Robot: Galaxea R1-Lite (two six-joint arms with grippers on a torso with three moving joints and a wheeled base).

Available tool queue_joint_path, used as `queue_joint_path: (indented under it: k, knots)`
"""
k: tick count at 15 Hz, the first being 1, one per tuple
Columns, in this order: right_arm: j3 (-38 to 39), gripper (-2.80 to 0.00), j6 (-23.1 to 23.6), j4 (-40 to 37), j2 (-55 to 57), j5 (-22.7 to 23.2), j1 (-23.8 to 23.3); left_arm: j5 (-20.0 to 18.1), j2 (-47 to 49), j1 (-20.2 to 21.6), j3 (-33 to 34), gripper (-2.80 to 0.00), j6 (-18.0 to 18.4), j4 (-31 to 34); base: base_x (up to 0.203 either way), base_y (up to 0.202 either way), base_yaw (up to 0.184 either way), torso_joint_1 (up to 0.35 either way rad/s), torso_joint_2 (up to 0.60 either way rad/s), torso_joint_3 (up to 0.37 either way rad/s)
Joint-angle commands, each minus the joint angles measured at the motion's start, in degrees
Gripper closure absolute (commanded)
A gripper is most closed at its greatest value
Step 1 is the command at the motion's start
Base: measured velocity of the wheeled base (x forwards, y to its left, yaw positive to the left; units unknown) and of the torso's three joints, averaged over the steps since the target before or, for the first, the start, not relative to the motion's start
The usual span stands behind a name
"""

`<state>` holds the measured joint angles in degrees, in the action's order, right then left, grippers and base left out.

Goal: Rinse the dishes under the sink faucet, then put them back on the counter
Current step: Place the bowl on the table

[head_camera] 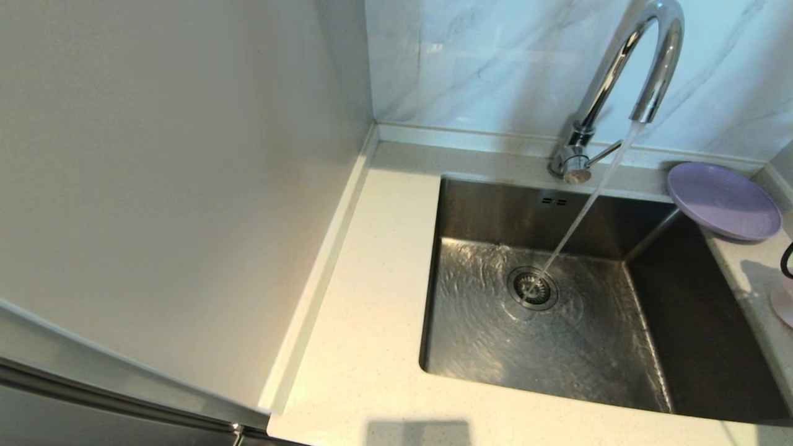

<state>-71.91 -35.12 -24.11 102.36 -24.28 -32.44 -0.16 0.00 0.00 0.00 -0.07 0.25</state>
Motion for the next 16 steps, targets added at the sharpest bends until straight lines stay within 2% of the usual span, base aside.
queue_joint_path:
  k: [1, 7, 11, 14, 16]
  knots:
    - [0.03, -2.80, -0.25, -0.06, 0.03, -0.15, -0.08, -0.01, 0.00, 0.00, 0.00, 0.00, -0.01, 0.02, 0.000, 0.000, 0.000, 0.000, 0.00, 0.000]
    - [-0.36, -2.80, -0.30, 0.15, -1.85, -0.16, -0.08, -0.01, 0.00, 0.00, 0.00, 0.00, -0.01, 0.02, 0.000, 0.000, 0.000, 0.000, 0.00, 0.000]
    - [-3.82, -2.80, 0.44, -0.76, -6.99, -0.05, 0.55, -0.01, 0.00, 0.00, 0.00, 0.00, -0.01, 0.02, 0.000, 0.000, 0.000, 0.000, 0.00, 0.000]
    - [-8.64, -2.80, 5.77, -4.55, -9.97, 0.40, 6.03, -0.01, 0.00, 0.00, 0.00, 0.00, -0.01, 0.02, 0.000, 0.000, 0.000, 0.000, 0.00, 0.000]
    - [-12.01, -2.80, 18.07, -9.85, -11.05, 0.58, 9.77, -0.01, 0.00, 0.00, 0.00, 0.00, -0.01, 0.02, 0.000, 0.000, 0.000, 0.000, 0.00, 0.000]
